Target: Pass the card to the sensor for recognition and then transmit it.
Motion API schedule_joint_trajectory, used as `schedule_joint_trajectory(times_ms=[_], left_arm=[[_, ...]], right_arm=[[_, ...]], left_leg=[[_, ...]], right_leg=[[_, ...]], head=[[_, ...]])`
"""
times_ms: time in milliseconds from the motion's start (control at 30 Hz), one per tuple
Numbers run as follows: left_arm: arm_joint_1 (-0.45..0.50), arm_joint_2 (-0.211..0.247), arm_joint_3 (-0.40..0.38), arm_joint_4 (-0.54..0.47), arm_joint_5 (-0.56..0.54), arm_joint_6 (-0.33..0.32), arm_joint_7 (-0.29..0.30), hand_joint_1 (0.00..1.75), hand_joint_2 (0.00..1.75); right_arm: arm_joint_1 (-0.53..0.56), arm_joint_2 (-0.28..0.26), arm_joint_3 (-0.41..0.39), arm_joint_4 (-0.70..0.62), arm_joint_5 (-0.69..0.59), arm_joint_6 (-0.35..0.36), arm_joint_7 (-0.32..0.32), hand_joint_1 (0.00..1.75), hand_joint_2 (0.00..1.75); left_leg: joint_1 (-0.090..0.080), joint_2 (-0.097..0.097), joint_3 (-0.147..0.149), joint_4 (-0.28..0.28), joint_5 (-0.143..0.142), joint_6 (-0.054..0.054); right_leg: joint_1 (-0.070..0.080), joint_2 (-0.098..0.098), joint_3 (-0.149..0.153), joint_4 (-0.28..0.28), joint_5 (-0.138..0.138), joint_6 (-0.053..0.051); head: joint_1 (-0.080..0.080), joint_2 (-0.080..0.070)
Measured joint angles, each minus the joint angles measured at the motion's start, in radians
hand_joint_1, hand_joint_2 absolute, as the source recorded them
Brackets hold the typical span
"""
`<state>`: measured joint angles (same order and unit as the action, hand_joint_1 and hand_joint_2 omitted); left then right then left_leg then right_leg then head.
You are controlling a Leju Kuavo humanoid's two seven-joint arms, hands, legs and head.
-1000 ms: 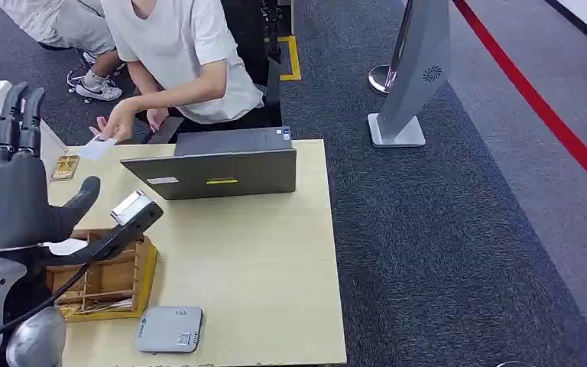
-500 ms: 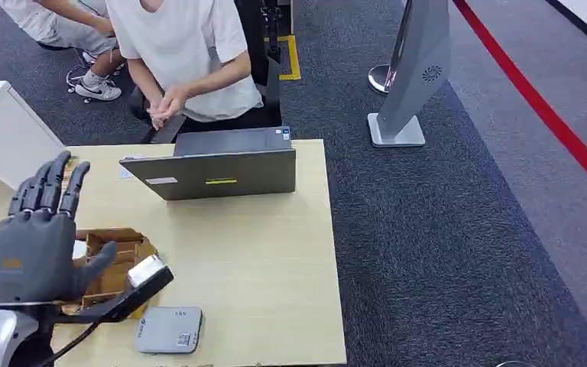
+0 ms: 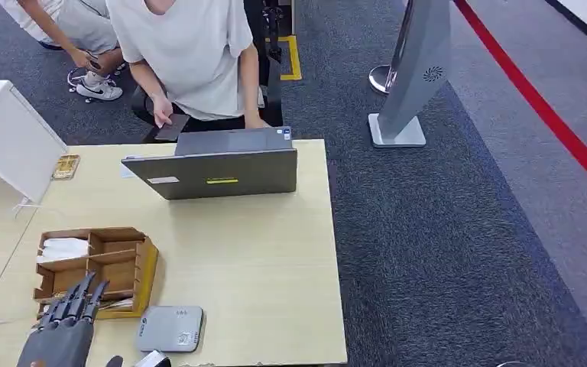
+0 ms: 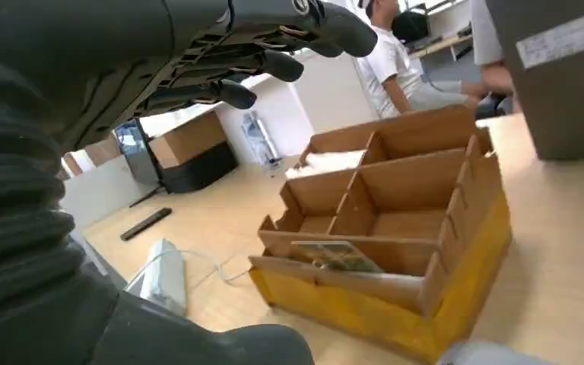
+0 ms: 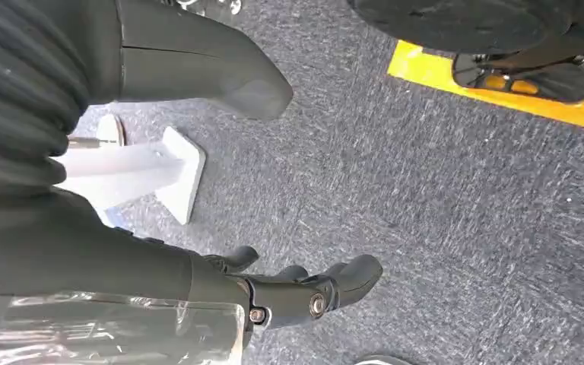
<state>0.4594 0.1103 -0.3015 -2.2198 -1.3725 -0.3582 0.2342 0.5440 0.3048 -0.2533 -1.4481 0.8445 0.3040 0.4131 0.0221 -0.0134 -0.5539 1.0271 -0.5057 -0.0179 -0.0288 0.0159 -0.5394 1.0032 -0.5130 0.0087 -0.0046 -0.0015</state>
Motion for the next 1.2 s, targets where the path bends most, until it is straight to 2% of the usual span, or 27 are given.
schedule_joint_trajectory(times_ms=[233,667,867,933,967,1067,1200], left_arm=[[0.030,-0.039,0.071,0.014,-0.019,-0.014,-0.017,0.00,1.75],[0.039,-0.063,0.100,0.023,-0.033,-0.018,-0.027,0.00,1.75],[0.022,-0.134,0.174,0.044,-0.138,-0.024,-0.091,0.00,1.75],[0.010,-0.162,0.210,0.054,-0.160,-0.008,-0.100,0.00,1.75],[0.003,-0.173,0.224,0.059,-0.161,0.008,-0.084,0.00,1.75],[-0.021,-0.178,0.239,0.065,-0.162,0.073,-0.017,0.00,1.75],[-0.051,-0.178,0.240,0.086,-0.162,0.155,-0.007,0.00,1.75]], right_arm=[[-0.005,0.000,-0.006,0.003,0.006,0.003,-0.009,0.00,1.75],[-0.010,0.000,-0.011,0.008,0.013,0.004,-0.013,0.00,1.75],[-0.013,0.000,-0.012,0.011,0.036,0.018,-0.020,0.00,1.75],[-0.013,0.000,-0.012,0.013,0.039,0.018,-0.021,0.00,1.75],[-0.013,0.000,-0.012,0.013,0.037,0.017,-0.021,0.00,1.75],[-0.009,0.000,-0.001,0.013,0.016,0.005,-0.009,0.00,1.75],[0.004,0.000,0.028,0.007,-0.005,-0.013,0.004,0.00,1.75]], left_leg=[[0.000,0.000,0.000,0.000,0.000,0.000],[0.000,0.000,0.000,0.000,0.000,0.000],[0.000,0.000,0.000,0.000,0.000,0.000],[0.000,0.000,0.000,0.000,0.000,0.000],[0.000,0.000,0.001,0.000,0.000,0.000],[0.000,0.000,0.001,0.000,0.000,0.000],[0.000,0.000,0.001,0.000,0.000,0.000]], right_leg=[[0.000,0.000,0.002,0.000,0.000,0.000],[0.000,0.000,0.002,0.000,0.000,0.000],[0.000,0.000,0.002,0.000,0.001,0.000],[0.000,0.000,0.002,0.000,0.001,0.000],[0.000,0.000,0.002,0.000,0.001,0.000],[0.000,0.000,0.002,0.000,0.001,0.000],[0.000,0.000,0.002,0.000,0.001,0.000]], head=[[0.000,0.000],[0.000,0.000],[0.000,0.000],[0.000,0.000],[0.000,0.000],[0.000,0.000],[0.000,0.000]])
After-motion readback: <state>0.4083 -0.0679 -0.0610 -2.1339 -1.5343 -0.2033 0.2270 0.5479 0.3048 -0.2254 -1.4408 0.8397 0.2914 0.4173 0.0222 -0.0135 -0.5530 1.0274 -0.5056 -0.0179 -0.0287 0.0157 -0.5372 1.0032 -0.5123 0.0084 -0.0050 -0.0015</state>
